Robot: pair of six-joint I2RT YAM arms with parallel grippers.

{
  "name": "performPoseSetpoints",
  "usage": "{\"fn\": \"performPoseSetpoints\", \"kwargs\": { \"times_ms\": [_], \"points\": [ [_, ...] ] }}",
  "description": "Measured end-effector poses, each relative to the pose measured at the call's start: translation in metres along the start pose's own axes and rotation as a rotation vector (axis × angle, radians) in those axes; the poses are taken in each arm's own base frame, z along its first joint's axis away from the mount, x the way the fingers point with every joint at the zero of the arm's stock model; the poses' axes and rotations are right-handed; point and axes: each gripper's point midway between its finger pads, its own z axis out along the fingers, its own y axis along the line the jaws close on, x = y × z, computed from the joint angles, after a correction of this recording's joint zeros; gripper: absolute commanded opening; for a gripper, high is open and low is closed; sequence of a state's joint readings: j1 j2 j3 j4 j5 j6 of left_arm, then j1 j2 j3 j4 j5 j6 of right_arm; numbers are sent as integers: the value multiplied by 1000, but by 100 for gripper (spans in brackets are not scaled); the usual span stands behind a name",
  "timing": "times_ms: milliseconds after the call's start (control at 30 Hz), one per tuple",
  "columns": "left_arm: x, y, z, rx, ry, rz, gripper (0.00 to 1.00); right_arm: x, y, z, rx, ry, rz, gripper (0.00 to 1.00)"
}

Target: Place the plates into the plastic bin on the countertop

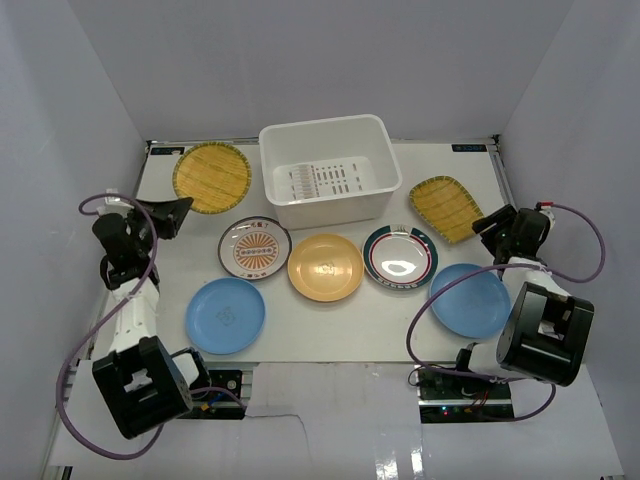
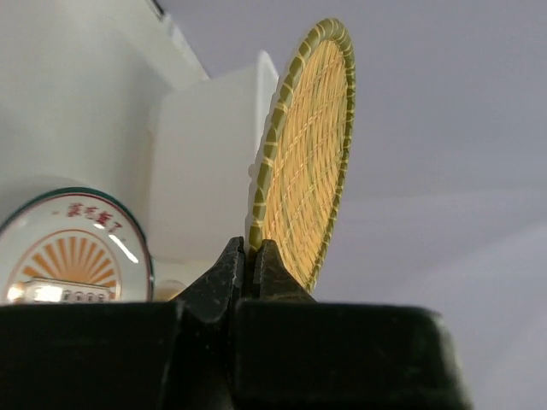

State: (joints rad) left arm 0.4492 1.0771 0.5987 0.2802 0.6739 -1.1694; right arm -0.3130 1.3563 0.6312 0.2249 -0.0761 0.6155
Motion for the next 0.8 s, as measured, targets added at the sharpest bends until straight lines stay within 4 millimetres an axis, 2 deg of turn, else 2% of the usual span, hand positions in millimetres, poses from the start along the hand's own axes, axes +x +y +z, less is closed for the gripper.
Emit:
{"fn": "performPoseSetpoints", "kwargs": {
  "times_ms": [33, 67, 100, 167, 267, 367, 500, 633, 800],
  "points": [
    [3, -11, 4, 29, 23, 18, 0, -1, -9, 0, 18, -7, 19, 66],
    [13, -36, 11, 81, 73, 55, 0, 0, -17, 0, 35, -8, 38, 65],
    [15, -44, 13, 99, 85, 72, 0, 2, -27, 1, 56, -7, 64, 65],
    [30, -77, 23, 171, 141, 140, 0, 9, -39, 5, 78, 12, 105, 64],
    [56, -121, 35, 264, 215, 233, 0, 24, -40, 17, 52, 71, 148, 61],
    [74, -143, 47, 308, 264, 285, 0, 40, -35, 32, -9, 133, 207, 60],
    [95, -145, 80, 268, 306, 322, 0, 42, -18, 47, -126, 150, 273, 56],
    [129, -135, 127, 180, 395, 365, 0, 45, -7, 58, -200, 162, 327, 47],
    [175, -102, 189, 46, 509, 421, 0, 50, -4, 67, -237, 168, 404, 17]
  ]
}}
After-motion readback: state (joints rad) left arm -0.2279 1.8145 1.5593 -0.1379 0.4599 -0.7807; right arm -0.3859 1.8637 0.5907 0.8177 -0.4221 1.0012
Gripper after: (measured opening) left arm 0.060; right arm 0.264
